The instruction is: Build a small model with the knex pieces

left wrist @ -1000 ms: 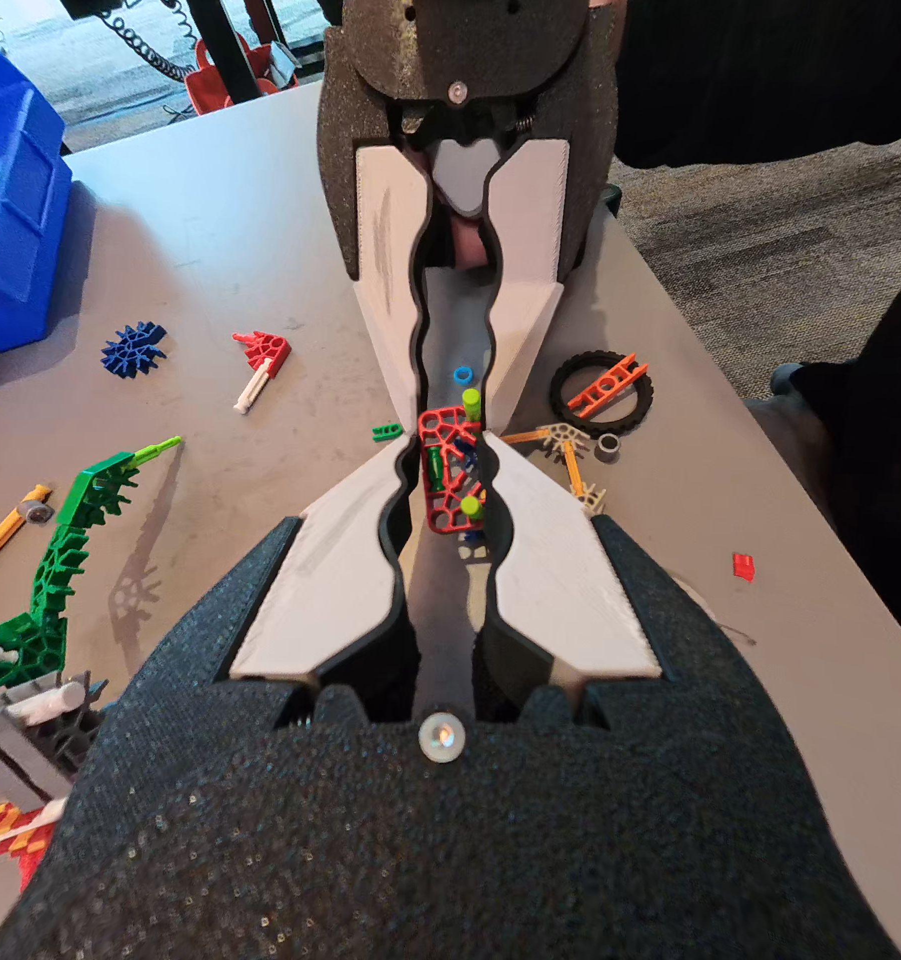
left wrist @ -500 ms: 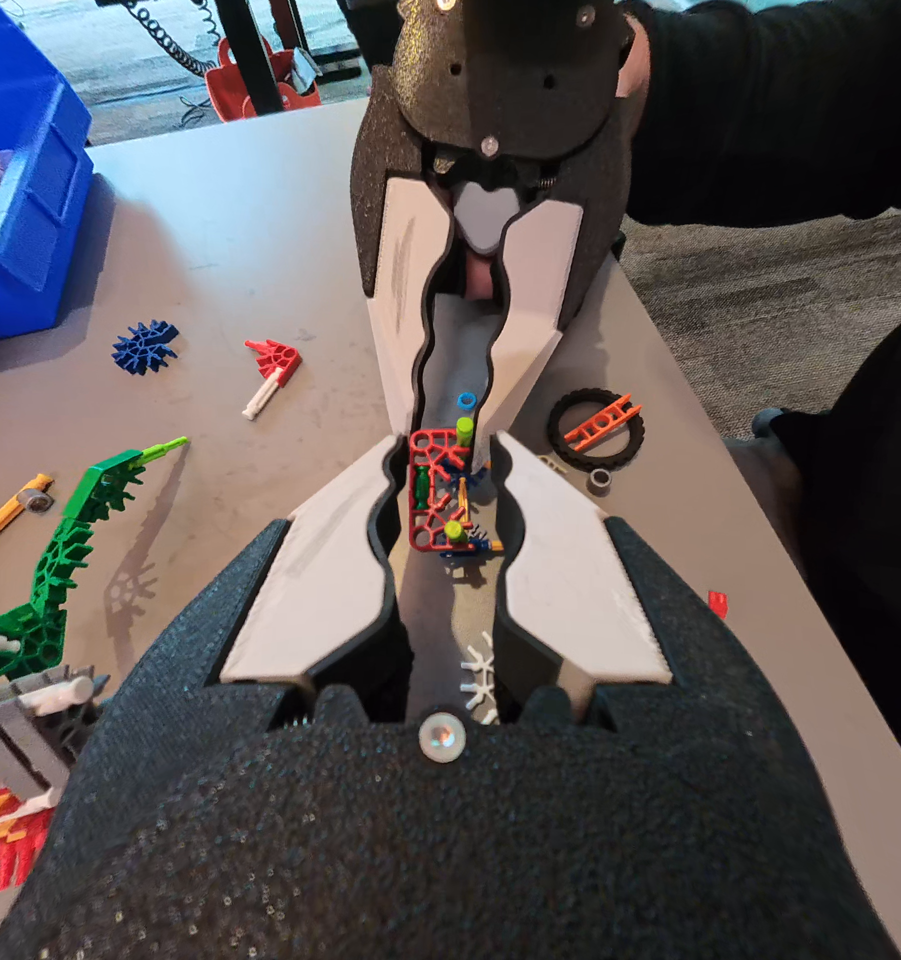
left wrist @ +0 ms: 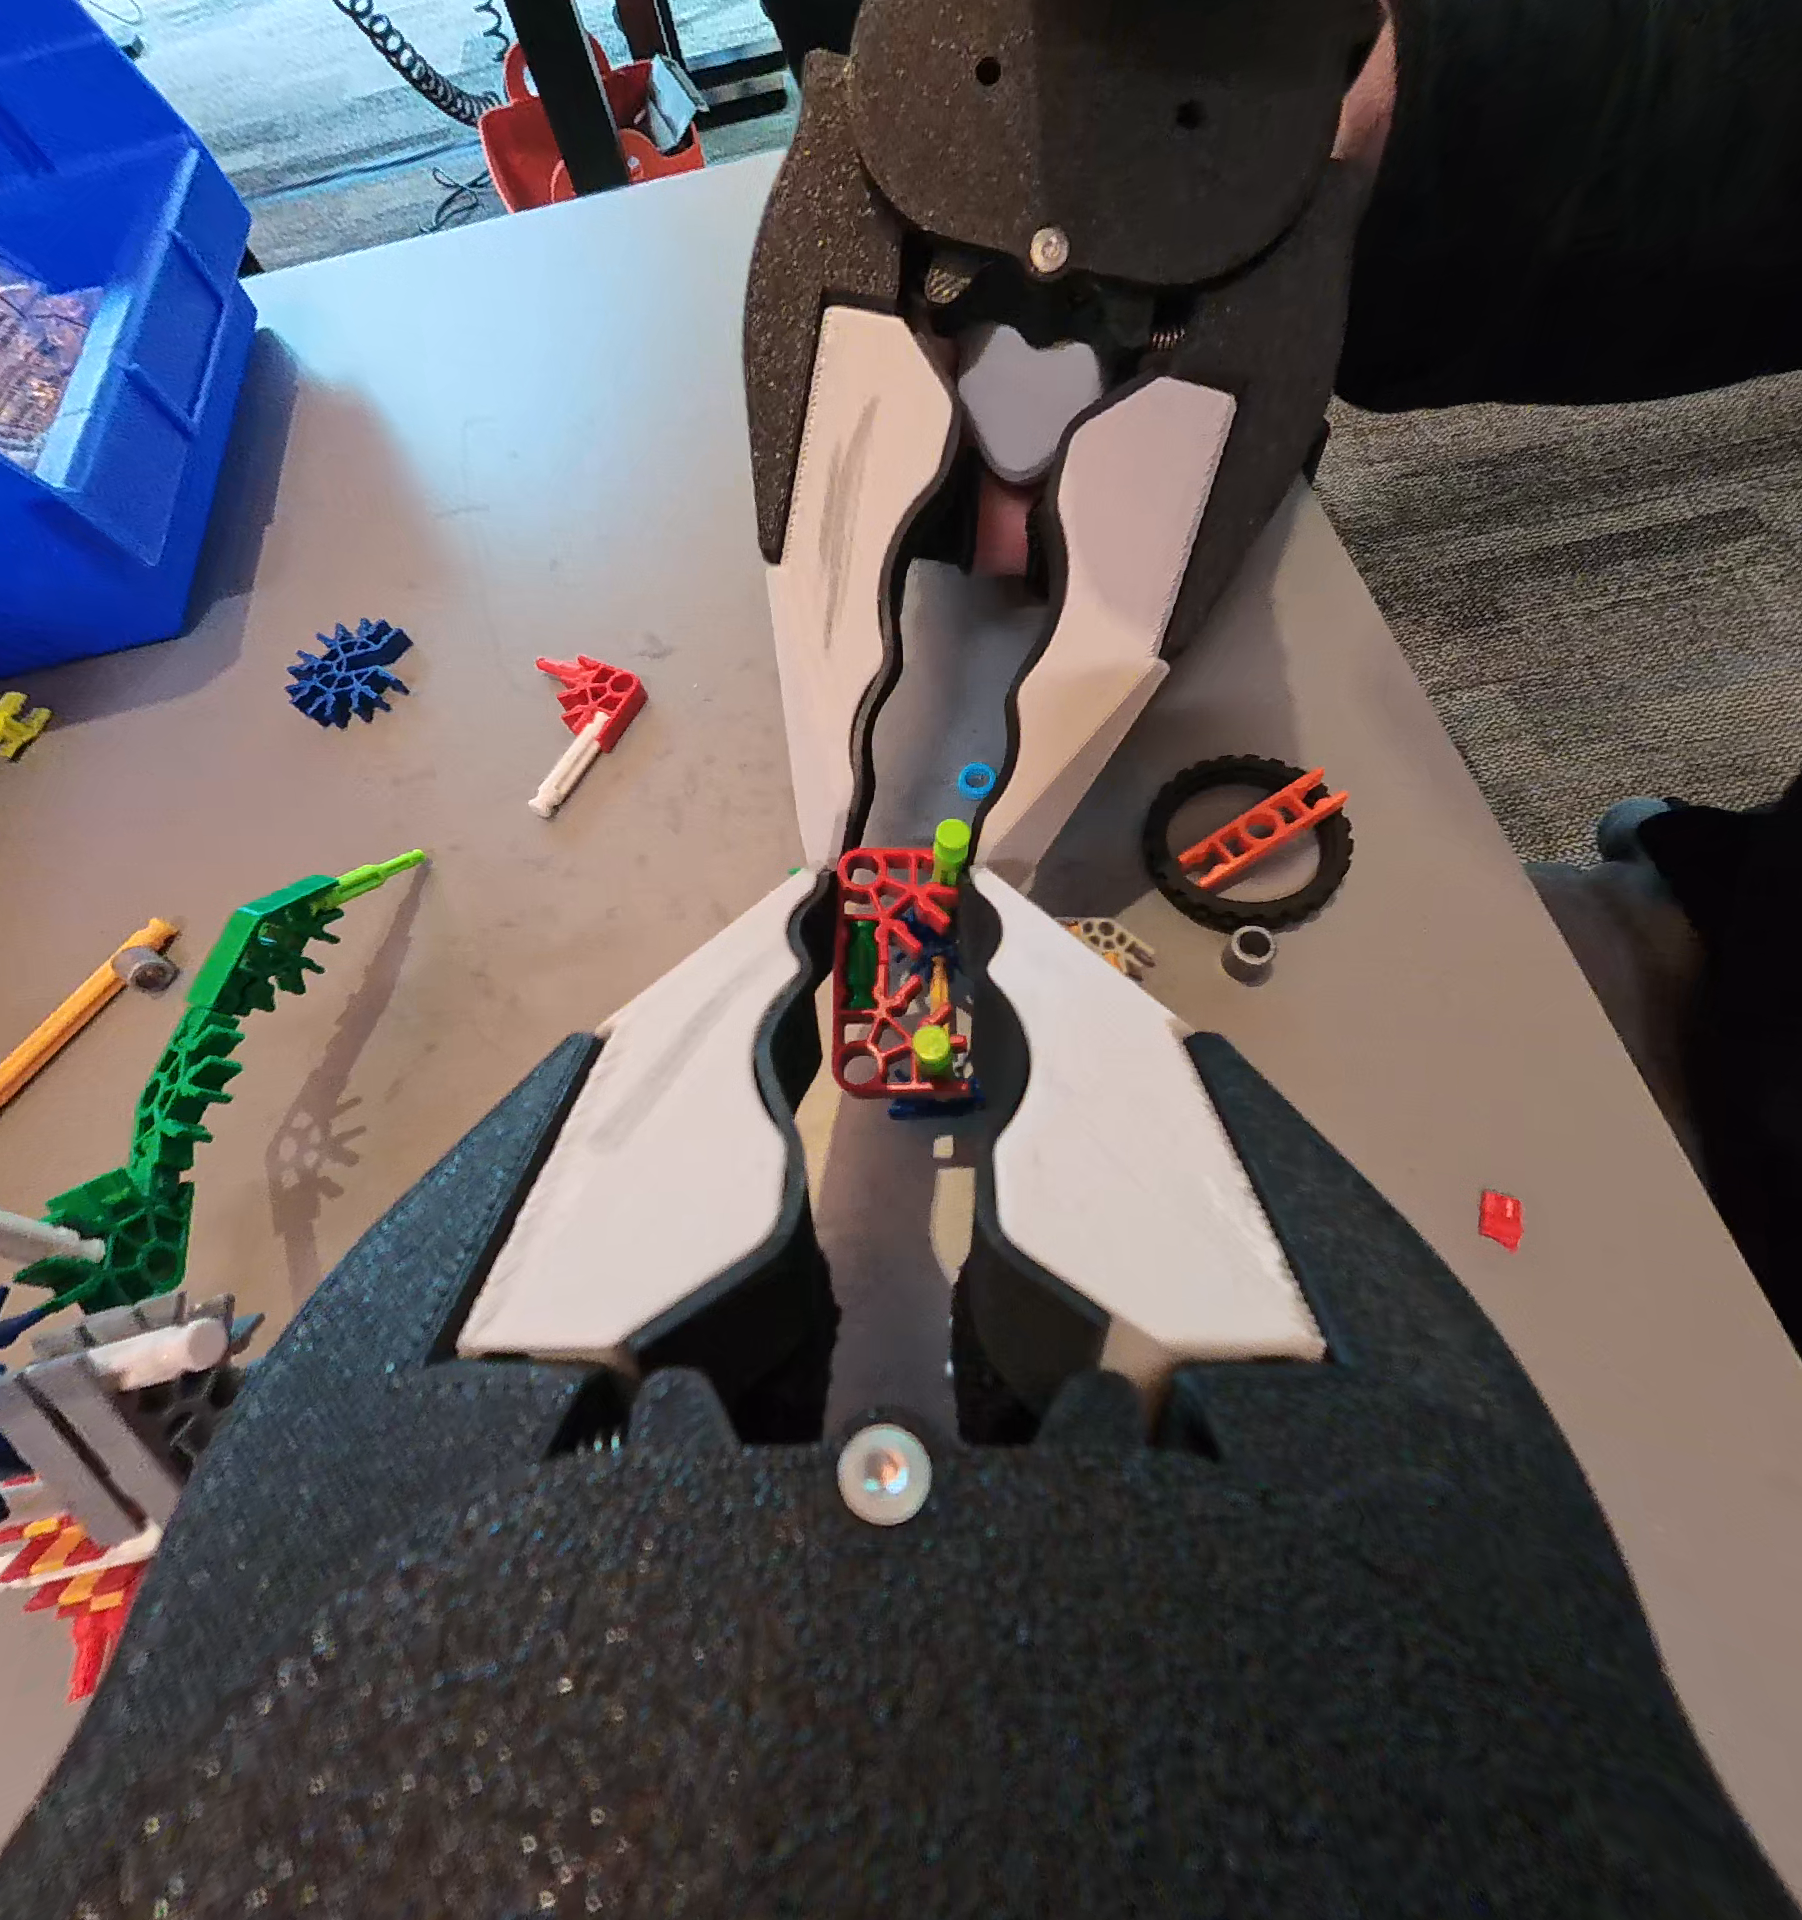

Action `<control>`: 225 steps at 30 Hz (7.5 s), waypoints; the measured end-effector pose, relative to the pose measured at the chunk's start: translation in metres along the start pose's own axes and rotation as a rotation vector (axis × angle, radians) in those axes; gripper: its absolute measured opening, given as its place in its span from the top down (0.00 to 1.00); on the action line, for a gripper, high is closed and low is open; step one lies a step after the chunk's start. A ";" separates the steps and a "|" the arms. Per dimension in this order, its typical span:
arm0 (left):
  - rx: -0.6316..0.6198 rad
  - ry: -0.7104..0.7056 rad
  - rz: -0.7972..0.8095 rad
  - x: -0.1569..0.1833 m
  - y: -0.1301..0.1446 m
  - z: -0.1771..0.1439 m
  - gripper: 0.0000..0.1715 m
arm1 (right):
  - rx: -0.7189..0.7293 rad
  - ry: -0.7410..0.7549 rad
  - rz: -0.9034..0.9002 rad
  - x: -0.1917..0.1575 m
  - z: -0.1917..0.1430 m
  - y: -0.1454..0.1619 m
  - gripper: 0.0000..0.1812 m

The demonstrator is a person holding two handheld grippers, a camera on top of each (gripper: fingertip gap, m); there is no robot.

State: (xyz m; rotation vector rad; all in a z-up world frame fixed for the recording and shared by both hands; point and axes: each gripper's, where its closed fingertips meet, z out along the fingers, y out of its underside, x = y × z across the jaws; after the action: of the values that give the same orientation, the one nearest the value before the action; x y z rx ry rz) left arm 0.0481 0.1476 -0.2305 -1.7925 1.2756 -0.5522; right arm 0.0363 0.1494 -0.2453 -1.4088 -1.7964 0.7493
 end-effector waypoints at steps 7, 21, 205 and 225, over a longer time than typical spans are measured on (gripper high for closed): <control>0.004 0.023 0.007 0.004 0.001 0.002 0.88 | -0.007 -0.013 -0.040 -0.003 0.001 0.002 0.89; 0.013 0.023 0.024 0.005 0.002 0.003 0.90 | -0.030 -0.047 -0.047 -0.005 0.003 0.003 0.90; -0.167 0.254 -0.001 0.012 0.055 -0.018 0.73 | -0.321 -0.208 -1.000 0.002 0.029 -0.020 0.98; -0.166 0.324 -0.033 0.015 0.053 -0.019 0.72 | -0.240 -0.228 -1.000 0.002 0.024 -0.023 0.98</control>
State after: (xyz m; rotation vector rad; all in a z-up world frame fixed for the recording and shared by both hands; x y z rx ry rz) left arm 0.0103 0.1204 -0.2661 -1.9172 1.5511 -0.8007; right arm 0.0033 0.1461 -0.2403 -0.3950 -2.4698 0.1550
